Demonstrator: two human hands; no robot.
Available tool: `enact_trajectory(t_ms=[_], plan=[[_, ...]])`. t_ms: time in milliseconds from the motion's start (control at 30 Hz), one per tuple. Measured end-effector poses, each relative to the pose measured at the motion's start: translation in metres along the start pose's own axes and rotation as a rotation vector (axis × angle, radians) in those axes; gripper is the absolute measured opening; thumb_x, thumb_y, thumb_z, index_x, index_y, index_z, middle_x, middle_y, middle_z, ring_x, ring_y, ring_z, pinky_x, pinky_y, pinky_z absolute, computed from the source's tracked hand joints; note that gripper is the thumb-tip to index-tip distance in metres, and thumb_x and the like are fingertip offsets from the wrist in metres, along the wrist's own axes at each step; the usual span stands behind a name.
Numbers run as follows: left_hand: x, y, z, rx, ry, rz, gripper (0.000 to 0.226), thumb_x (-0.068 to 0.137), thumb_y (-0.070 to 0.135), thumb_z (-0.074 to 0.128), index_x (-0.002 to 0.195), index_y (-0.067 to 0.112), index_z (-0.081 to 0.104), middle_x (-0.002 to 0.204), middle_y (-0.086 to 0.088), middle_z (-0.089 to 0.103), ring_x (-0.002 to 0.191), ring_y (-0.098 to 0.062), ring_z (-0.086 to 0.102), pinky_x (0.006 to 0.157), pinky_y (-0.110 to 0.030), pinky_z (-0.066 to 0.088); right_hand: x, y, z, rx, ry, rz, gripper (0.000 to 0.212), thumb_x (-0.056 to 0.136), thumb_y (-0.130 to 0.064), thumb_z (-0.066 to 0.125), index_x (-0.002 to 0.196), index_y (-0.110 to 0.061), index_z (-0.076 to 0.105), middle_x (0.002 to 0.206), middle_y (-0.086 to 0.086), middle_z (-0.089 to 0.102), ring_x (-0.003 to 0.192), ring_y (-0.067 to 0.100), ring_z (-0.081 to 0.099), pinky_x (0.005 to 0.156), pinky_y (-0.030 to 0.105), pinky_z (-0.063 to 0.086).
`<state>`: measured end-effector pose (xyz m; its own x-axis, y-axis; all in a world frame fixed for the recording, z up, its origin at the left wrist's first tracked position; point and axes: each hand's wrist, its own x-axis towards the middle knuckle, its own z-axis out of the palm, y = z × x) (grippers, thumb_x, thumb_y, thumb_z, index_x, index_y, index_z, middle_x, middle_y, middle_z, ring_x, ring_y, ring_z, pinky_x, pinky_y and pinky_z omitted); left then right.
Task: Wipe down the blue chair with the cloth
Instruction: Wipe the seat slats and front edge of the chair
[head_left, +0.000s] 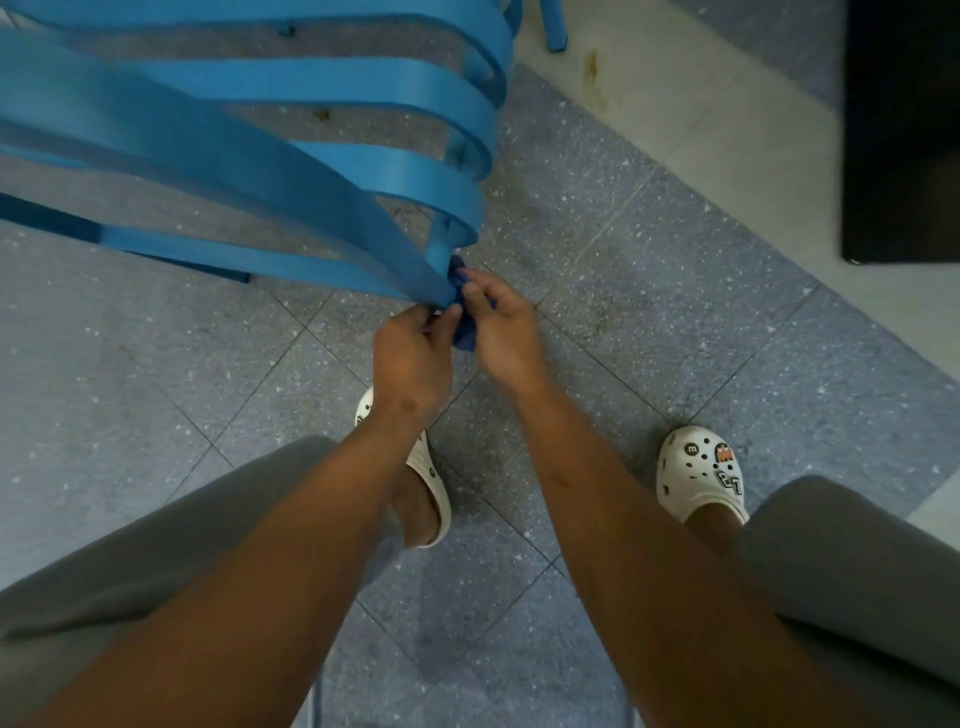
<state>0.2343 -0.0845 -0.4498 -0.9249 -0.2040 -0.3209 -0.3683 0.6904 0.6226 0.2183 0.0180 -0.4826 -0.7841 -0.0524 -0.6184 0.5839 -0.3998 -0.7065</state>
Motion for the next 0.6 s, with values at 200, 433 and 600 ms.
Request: enact_trajectory(t_ms=[200, 433, 600], plan=[[-0.015, 0.017, -0.029, -0.044, 0.002, 0.022, 0.032, 0.102, 0.032, 0.060, 0.084, 0.007, 0.071, 0.057, 0.012, 0.058, 0.049, 0.006, 0.054, 0.048, -0.008, 0.033, -0.017, -0.021, 0.011, -0.141, 0.049, 0.027, 0.030, 0.109, -0.009, 0.044, 0.131, 0.003, 0.059, 0.110, 0.024, 0.067, 0.095, 0.037, 0.067, 0.088, 0.051, 0.058], [-0.019, 0.035, -0.054, 0.079, 0.018, 0.162, 0.043, 0.101, 0.038, 0.059, 0.078, 0.004, 0.073, 0.069, -0.006, 0.070, 0.060, -0.017, 0.062, 0.053, -0.018, 0.040, -0.046, -0.043, 0.016, -0.236, 0.153, -0.156, 0.020, 0.101, -0.008, 0.059, 0.117, -0.002, 0.071, 0.109, 0.007, 0.073, 0.096, 0.010, 0.070, 0.086, 0.022, 0.057], [-0.021, 0.041, -0.065, 0.079, 0.025, 0.209, 0.043, 0.099, 0.038, 0.063, 0.074, 0.004, 0.071, 0.066, -0.008, 0.069, 0.058, -0.022, 0.062, 0.055, -0.037, 0.044, -0.067, -0.046, 0.023, -0.169, 0.206, -0.158, 0.012, 0.099, -0.013, 0.064, 0.108, -0.012, 0.072, 0.107, 0.003, 0.074, 0.100, 0.014, 0.070, 0.092, 0.028, 0.057]])
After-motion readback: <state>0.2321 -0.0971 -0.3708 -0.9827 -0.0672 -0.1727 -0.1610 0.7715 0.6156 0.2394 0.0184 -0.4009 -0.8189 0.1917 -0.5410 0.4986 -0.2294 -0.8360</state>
